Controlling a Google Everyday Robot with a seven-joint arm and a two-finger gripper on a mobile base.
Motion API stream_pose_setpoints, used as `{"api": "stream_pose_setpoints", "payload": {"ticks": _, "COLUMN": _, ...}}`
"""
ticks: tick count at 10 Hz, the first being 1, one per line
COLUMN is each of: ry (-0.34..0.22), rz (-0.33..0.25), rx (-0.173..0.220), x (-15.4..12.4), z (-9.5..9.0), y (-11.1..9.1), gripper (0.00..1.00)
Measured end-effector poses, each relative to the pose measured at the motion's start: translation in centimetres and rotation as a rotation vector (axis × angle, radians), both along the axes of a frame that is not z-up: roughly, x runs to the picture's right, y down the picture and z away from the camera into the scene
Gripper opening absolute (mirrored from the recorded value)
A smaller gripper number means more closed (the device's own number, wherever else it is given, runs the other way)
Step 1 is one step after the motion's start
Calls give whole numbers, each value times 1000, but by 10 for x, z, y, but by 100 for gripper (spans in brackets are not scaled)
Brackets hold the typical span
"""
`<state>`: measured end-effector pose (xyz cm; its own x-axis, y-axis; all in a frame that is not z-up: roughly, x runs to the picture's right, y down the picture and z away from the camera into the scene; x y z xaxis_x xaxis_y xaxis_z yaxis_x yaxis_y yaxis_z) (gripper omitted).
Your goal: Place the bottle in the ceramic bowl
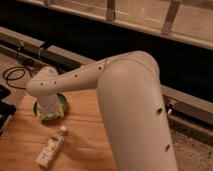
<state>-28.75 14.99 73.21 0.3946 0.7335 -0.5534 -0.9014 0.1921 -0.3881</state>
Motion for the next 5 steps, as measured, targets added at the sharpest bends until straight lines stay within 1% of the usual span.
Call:
{"api": "stream_pose_setpoints", "payload": {"ticks": 1, "ry": 3, "rz": -23, "rx": -10, "x": -2, "z": 1, "y": 8, "gripper": 65}}
{"api": "stream_pose_setpoints", "payload": {"ticks": 3, "ry": 19, "rz": -57, "rx": -23, "x": 8, "z": -1, "y": 25, "gripper": 65}}
{"api": "stream_pose_setpoints", "payload": {"ticks": 5, "ry": 53, "rz": -76, "rx": -37, "x": 39, "z": -10, "y": 46, "gripper": 65}}
